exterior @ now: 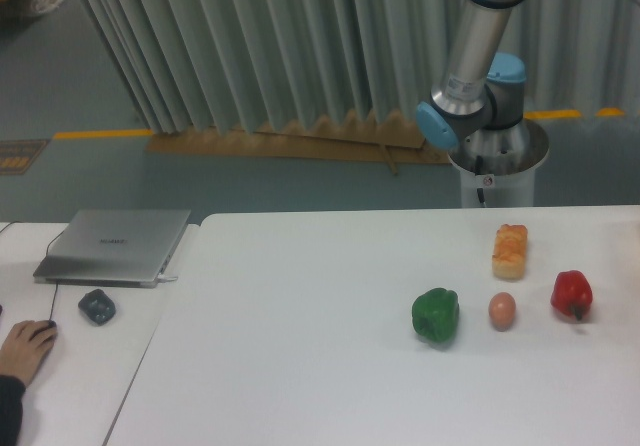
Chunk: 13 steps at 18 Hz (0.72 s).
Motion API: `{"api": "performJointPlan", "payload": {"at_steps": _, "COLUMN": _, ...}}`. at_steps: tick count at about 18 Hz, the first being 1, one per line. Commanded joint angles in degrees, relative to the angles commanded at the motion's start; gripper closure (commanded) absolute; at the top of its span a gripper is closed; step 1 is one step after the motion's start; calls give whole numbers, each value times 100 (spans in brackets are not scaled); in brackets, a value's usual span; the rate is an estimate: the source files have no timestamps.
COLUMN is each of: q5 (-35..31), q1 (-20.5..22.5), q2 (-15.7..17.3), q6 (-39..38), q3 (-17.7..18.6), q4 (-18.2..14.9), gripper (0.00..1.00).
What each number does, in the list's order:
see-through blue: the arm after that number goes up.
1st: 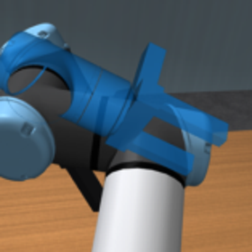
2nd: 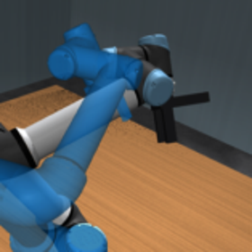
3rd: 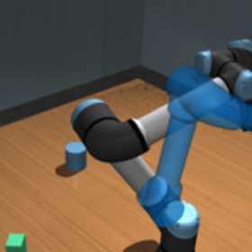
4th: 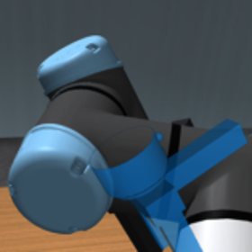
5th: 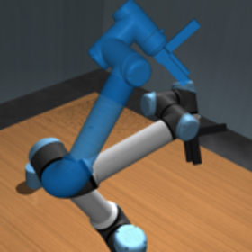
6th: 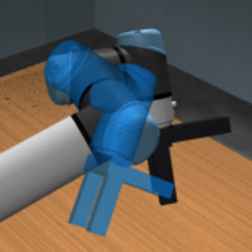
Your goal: Place the yellow pepper in a basket
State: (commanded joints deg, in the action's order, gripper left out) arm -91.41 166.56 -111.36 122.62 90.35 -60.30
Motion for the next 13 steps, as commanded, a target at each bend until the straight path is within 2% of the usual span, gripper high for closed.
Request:
{"api": "performJointPlan", "payload": {"at_steps": 3, "q5": 52, "q1": -97, "q2": 35, "q6": -361, "q3": -53, "q4": 0, "gripper": 0}}
{"api": "performJointPlan", "payload": {"at_steps": 6, "q5": 62, "q1": -115, "q2": 70, "q6": -370, "q3": -88, "q4": -9, "gripper": 0}}
{"api": "performJointPlan", "payload": {"at_steps": 9, "q5": 70, "q1": -79, "q2": 359, "q6": -370, "q3": -149, "q4": -35, "gripper": 0}}
{"api": "performJointPlan", "payload": {"at_steps": 10, "q5": 62, "q1": -62, "q2": 526, "q6": -396, "q3": -150, "q4": -131, "gripper": 0}}
{"api": "performJointPlan", "payload": {"at_steps": 12, "q5": 27, "q1": -106, "q2": 650, "q6": -702, "q3": -236, "q4": -831, "gripper": 0}}
{"api": "performJointPlan", "payload": {"at_steps": 13, "q5": -69, "q1": -123, "q2": 642, "q6": -826, "q3": -290, "q4": -1009, "gripper": 0}}
